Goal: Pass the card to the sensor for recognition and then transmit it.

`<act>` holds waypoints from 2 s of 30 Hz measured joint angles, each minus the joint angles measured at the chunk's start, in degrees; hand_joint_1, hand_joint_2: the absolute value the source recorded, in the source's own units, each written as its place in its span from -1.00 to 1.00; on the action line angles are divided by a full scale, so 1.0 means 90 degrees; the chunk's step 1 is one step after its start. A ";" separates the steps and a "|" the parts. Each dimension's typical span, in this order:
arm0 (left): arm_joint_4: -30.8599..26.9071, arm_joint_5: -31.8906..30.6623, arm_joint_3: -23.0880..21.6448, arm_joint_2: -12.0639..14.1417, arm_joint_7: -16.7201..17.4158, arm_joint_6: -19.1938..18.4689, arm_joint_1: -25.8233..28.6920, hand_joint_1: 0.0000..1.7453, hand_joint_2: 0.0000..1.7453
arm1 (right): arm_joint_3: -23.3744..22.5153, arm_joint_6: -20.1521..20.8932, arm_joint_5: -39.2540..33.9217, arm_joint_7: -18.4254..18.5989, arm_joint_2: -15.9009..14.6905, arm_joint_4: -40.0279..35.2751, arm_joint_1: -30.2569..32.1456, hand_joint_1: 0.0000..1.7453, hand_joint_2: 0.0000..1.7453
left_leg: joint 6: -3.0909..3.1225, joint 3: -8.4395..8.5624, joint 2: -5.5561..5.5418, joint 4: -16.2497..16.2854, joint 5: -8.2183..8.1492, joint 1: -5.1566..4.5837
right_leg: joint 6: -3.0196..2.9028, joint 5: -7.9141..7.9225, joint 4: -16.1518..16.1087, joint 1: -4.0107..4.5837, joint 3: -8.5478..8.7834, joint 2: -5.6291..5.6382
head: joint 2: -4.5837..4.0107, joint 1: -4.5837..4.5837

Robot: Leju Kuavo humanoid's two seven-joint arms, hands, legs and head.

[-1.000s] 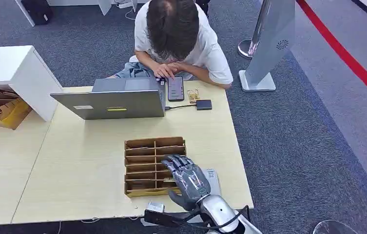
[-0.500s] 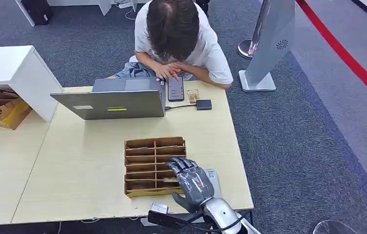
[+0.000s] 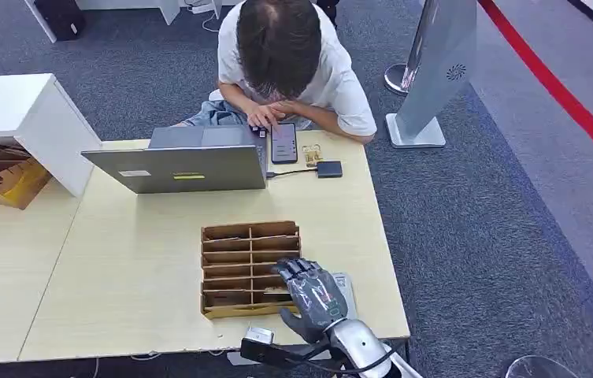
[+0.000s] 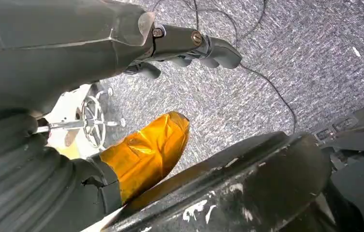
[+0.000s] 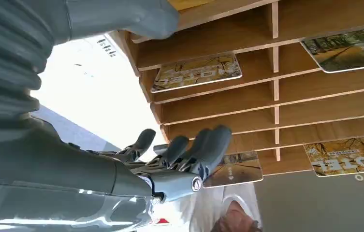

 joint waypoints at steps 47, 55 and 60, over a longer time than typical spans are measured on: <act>0.0000 -0.0019 0.0000 -0.0041 0.0010 0.0087 0.0001 -1.00 1.00 | -0.0005 0.0010 0.0000 -0.0017 0.0000 0.0010 0.0001 -0.28 1.00 | 0.0000 0.0000 0.0000 0.0000 0.0000 0.0000 | 0.0000 0.0000 0.0000 0.0000 0.0000 0.0000 | 0.0000 0.0000; 0.0002 -0.0019 0.0000 -0.0049 0.0024 0.0087 0.0000 -1.00 1.00 | -0.0005 0.0017 -0.0044 -0.0049 0.0000 0.0063 0.0001 -0.28 1.00 | 0.0000 0.0000 0.0000 0.0000 0.0000 0.0000 | 0.0000 0.0000 0.0000 0.0000 0.0000 0.0000 | 0.0000 0.0000; 0.0000 -0.0019 0.0000 -0.0051 0.0024 0.0087 0.0000 -1.00 1.00 | -0.0002 0.0017 -0.0056 -0.0051 0.0000 0.0066 0.0001 -0.32 1.00 | 0.0000 0.0000 0.0000 0.0000 0.0000 0.0000 | 0.0000 0.0000 0.0000 0.0000 0.0000 0.0000 | 0.0000 0.0000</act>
